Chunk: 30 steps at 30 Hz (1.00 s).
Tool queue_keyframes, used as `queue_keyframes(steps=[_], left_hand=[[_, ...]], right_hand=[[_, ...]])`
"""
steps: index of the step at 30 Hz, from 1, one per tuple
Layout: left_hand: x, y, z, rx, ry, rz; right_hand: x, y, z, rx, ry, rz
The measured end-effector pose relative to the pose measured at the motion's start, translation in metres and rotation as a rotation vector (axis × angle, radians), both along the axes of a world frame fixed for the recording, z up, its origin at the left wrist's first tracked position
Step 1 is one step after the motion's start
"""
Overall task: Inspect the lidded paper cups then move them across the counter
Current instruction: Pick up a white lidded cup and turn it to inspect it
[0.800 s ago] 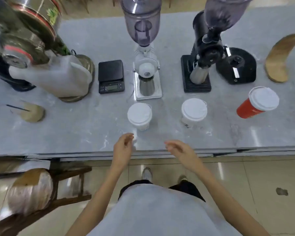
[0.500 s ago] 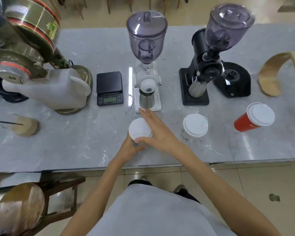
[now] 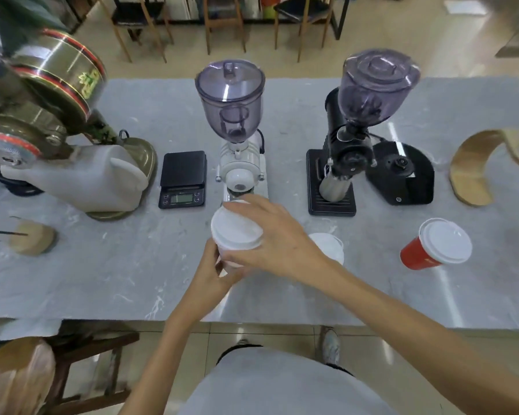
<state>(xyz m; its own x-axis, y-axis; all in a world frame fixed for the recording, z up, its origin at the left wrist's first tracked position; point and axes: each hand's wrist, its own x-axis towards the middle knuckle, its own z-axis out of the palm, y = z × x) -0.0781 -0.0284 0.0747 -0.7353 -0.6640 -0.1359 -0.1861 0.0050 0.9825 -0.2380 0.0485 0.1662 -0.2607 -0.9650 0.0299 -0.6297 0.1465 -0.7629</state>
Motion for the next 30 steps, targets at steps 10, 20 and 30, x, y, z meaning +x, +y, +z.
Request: queue_keyframes(steps=[10, 20, 30], left_hand=[[-0.195, 0.078, 0.160, 0.836, 0.632, -0.131], [-0.347, 0.098, 0.271, 1.085, 0.732, -0.364], [-0.391, 0.110, 0.286, 1.182, 0.619, -0.512]], right_hand=[[-0.189, 0.082, 0.209, -0.205, -0.033, 0.044], [-0.313, 0.127, 0.338, -0.292, 0.145, -0.038], [-0.358, 0.142, 0.337, -0.279, 0.144, -0.054]])
